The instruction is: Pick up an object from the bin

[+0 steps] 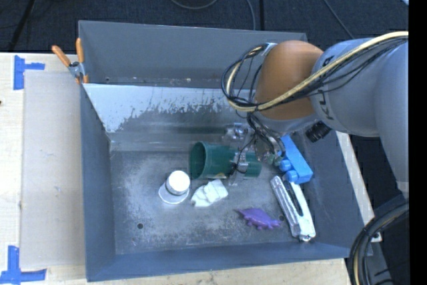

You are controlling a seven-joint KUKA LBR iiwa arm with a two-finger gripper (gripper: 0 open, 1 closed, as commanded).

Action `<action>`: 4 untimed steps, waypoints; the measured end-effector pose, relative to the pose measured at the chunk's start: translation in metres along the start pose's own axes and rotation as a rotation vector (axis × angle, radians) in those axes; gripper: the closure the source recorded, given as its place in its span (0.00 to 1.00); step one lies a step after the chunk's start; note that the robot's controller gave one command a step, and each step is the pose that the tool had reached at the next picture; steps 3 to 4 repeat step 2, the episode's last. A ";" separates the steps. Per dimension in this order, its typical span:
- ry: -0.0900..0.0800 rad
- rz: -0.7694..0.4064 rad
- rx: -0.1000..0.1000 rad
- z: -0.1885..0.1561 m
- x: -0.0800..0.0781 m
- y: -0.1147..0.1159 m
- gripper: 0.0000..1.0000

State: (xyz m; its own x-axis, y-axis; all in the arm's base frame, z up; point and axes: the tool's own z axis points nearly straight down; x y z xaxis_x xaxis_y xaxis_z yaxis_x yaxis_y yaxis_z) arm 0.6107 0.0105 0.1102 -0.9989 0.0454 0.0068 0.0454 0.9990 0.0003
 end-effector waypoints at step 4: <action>-0.001 0.000 0.000 -0.031 0.000 0.000 1.00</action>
Offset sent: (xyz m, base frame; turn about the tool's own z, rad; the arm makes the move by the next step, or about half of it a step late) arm 0.0000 0.0002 0.0009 0.0000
